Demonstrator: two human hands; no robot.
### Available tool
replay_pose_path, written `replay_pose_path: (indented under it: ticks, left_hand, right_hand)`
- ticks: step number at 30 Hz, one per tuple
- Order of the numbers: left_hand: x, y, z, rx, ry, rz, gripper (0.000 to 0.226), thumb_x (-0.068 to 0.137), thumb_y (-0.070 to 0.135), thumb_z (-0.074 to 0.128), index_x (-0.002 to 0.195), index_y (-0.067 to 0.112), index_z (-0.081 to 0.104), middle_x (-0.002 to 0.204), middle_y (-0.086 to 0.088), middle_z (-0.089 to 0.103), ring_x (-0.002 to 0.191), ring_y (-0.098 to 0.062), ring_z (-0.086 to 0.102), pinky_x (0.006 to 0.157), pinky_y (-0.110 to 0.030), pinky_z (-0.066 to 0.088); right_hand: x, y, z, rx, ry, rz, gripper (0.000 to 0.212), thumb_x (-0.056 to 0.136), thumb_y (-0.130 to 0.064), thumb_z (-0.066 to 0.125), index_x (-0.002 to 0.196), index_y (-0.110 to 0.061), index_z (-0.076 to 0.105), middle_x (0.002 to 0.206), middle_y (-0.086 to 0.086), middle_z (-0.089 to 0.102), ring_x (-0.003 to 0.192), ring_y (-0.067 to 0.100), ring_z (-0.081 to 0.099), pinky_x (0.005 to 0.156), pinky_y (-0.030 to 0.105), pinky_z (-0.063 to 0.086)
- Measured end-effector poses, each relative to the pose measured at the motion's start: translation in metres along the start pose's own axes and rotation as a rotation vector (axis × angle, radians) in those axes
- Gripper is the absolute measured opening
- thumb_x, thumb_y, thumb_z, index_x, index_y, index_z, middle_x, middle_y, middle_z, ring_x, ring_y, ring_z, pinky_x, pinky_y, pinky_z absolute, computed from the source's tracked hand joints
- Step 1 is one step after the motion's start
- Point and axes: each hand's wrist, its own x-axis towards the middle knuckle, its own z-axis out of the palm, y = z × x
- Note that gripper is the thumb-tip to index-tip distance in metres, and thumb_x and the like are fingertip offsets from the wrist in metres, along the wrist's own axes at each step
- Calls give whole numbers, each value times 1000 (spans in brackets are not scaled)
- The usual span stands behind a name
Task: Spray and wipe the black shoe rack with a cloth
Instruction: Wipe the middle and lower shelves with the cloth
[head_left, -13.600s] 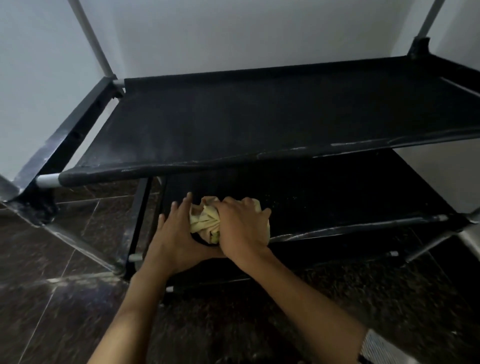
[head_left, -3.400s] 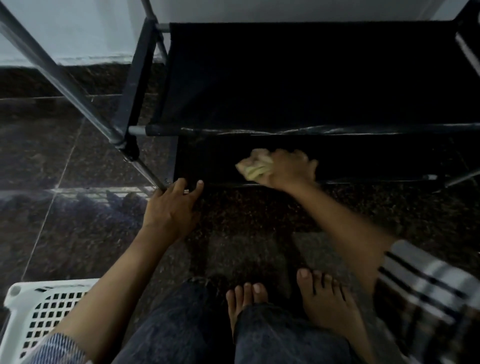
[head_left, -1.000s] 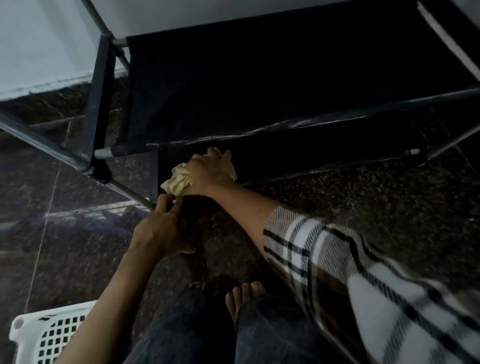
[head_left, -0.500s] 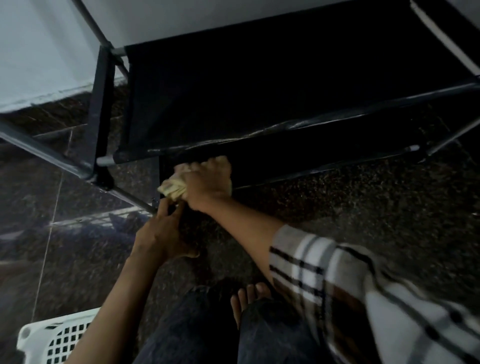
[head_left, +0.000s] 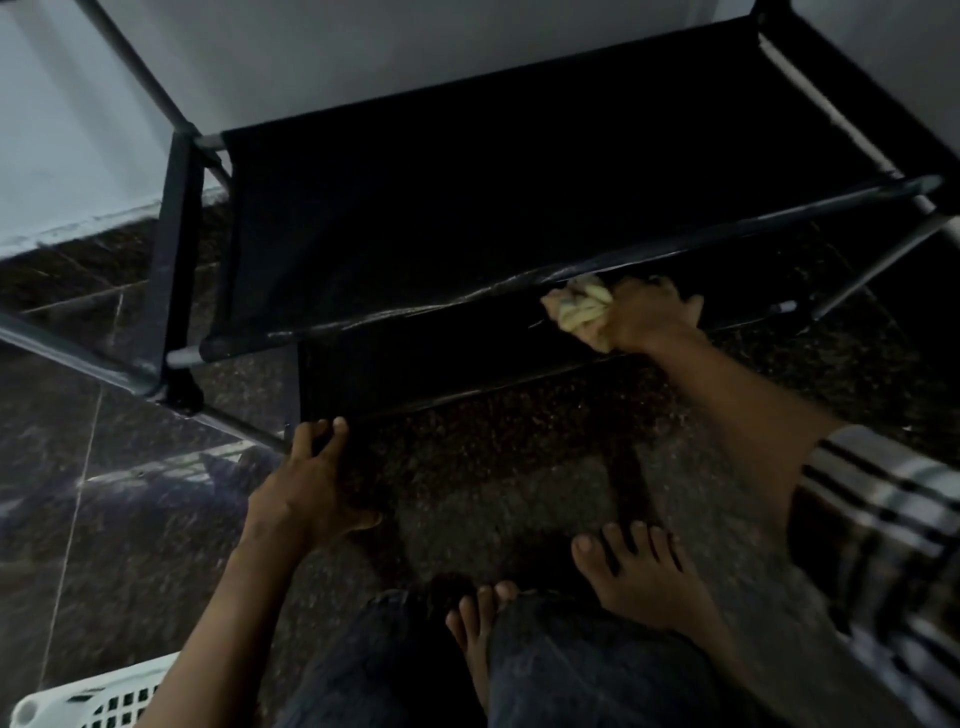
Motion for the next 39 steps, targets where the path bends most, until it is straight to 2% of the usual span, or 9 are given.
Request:
replay_pose_path:
  ticks: [5,10,14,18,21,26,32,35,39]
  left_hand:
    - [2,2,0,40,-6,-20,119,62,59,76,150,23,6,150,-1,8,132,-26,38,99,-40,42]
    - [0,8,-8,27,-69,-60,119,62,55,78,151,21,7,149,-3,10,133,-28,37,101,-40,44]
    - [0,28,-25,104,-20,-145,68,85,49,59,143,26,32,141,-2,28,124,-28,45,98,-46,42]
    - [8,88,-39,113,70,-201,51,89,48,53,130,17,49,134,-8,42,126,-28,42,100,-43,38]
    - [19,135,-41,48,122,-38,68,89,50,51,142,13,32,142,-10,37,125,-30,45,97,-40,39]
    - [44,185,-23,4,-16,323,64,99,27,41,151,17,5,159,-2,3,145,-20,11,115,-32,19]
    - [46,196,-10,96,149,339,59,93,38,45,145,38,18,141,-3,43,109,-29,59,82,-38,49]
    - [49,199,-9,202,201,341,60,95,42,43,147,36,15,147,1,39,115,-26,57,85,-36,49]
    - [56,201,-9,282,242,324,57,99,24,40,149,33,14,152,6,31,114,-26,57,89,-37,49]
  right_hand:
    - [-12,-38,16,-103,-26,-106,49,91,-48,42,132,-23,48,137,4,44,131,30,34,102,51,25]
    - [-49,-113,41,-86,32,-417,48,87,-39,56,130,-21,47,137,2,46,129,28,36,98,46,29]
    - [-42,-104,33,-2,-100,-519,55,88,-32,57,139,-24,40,141,-1,41,135,30,28,104,53,24]
    - [-22,-46,18,-24,-52,-454,55,87,-42,57,137,-28,42,137,-3,45,132,28,31,101,49,28]
    - [-9,3,6,-51,25,-306,50,89,-35,56,136,-25,43,140,0,43,134,29,27,101,47,29]
    - [-4,7,8,-18,28,-163,48,92,-30,53,138,-25,40,148,4,33,139,31,20,106,53,21]
    - [-1,13,7,63,-33,-537,62,89,-30,60,144,-34,30,148,-4,32,138,22,25,108,53,19]
    - [10,51,-5,-18,-2,-493,60,89,-33,56,143,-38,31,148,-3,34,138,23,24,107,49,23]
    - [28,123,-33,-48,65,-234,55,91,-33,53,142,-29,36,148,2,35,139,24,24,110,49,25]
